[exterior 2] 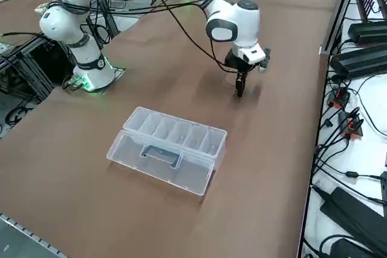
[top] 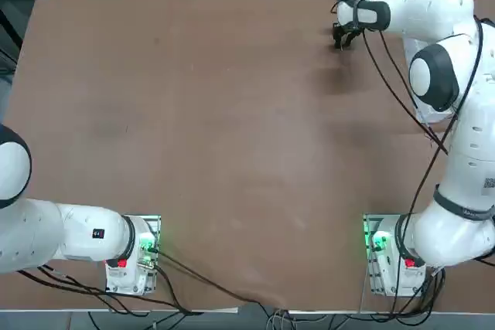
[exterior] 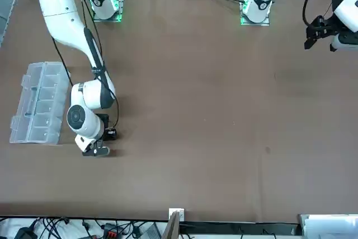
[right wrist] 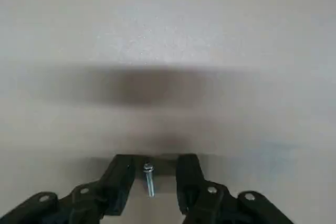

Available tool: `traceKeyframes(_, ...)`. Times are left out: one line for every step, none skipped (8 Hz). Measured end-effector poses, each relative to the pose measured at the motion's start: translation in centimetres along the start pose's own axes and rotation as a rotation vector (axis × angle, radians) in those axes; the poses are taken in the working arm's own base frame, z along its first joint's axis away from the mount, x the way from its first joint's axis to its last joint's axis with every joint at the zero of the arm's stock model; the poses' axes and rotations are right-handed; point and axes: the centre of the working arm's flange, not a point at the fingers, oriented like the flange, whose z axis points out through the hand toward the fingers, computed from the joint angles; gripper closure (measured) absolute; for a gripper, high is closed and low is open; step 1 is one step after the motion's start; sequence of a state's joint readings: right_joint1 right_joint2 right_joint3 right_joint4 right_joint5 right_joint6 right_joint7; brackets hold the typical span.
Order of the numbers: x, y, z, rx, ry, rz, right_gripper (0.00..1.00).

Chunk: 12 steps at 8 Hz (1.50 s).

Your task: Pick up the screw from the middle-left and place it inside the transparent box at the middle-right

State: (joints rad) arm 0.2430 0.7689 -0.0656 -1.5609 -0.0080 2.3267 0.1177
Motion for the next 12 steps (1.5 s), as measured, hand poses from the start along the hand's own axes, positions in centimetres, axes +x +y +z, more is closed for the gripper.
traceKeyframes(0.00,-0.06,-0.02,0.001,0.000,0.000,0.52)
traceKeyframes(0.00,-0.14,-0.07,0.001,0.001,-0.001,0.56)
traceKeyframes(-0.01,-0.24,-0.11,0.002,0.001,-0.002,0.62)
traceKeyframes(-0.02,-0.37,-0.13,0.003,0.001,-0.002,0.68)
traceKeyframes(-0.03,-0.45,-0.17,0.004,0.002,-0.003,0.74)
traceKeyframes(-0.03,-0.54,-0.19,0.004,0.002,0.002,0.78)
traceKeyframes(-0.04,-0.58,-0.21,0.005,0.002,0.017,0.81)
traceKeyframes(-0.05,-0.65,-0.23,0.005,0.002,0.030,0.83)
traceKeyframes(-0.03,-0.66,-0.32,0.005,0.003,0.034,0.88)
traceKeyframes(-0.03,-0.62,-0.33,0.005,0.003,0.036,0.92)
traceKeyframes(-0.03,-0.62,-0.34,0.005,0.003,0.036,0.94)
traceKeyframes(-0.03,-0.62,-0.34,0.005,0.003,0.036,0.94)
